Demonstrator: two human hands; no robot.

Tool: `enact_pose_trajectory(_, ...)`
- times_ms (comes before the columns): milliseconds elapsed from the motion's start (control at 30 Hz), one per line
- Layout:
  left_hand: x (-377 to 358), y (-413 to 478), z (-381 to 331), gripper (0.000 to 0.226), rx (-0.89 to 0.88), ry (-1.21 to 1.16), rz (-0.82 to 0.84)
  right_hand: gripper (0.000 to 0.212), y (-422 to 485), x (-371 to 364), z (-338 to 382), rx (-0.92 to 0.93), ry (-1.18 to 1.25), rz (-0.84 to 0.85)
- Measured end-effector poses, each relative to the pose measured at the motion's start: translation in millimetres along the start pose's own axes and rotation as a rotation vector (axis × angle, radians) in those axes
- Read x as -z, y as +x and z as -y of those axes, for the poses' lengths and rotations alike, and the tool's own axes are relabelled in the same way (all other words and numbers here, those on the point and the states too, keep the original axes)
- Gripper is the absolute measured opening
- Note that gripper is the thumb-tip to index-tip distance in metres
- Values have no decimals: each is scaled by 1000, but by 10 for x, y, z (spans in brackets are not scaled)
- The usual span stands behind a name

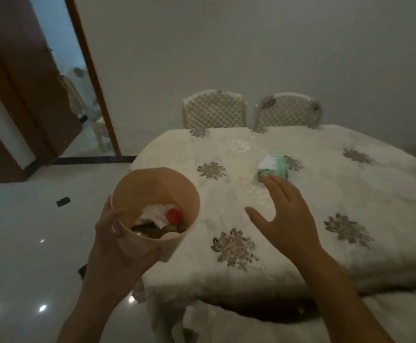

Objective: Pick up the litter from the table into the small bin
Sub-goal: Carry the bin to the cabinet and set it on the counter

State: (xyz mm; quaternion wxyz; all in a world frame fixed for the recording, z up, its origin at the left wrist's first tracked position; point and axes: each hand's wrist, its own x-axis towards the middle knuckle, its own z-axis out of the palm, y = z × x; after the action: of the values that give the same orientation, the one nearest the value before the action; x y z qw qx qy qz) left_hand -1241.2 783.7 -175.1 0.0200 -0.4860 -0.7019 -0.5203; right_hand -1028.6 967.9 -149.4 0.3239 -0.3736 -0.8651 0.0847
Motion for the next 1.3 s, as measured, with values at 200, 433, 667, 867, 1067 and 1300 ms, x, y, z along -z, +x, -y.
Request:
enact_pose_trajectory(200,-112,-78,-530,102,-86,-226,156,66,-901,686,71,-263,-153,-145)
enact_pose_trajectory(433,-698,-409,-1547,93,-298,-422,442,68,-2016,1668,21,-525,-360,-328)
enact_pose_trajectory(667,-1422,-1219,-2745,94,-500,-648,767,73,-3429,2775,-38,-781,-615,-498)
enact_pose_trajectory(867,-1918,-2363,-3950,93,-663,-847,977,75,-4781,3730,-17,-1026,-778,-579)
enact_pose_trajectory(1067,-2165,-3762,-5114,95,-740,-1048,1182,77,-6106,4615,131,-1210,-947,-639)
enact_pose_trajectory(1300,-2199,-5147,-6258,89,-852,-1195,1377,78,-7301,5296,488,-1464,-1057,-783)
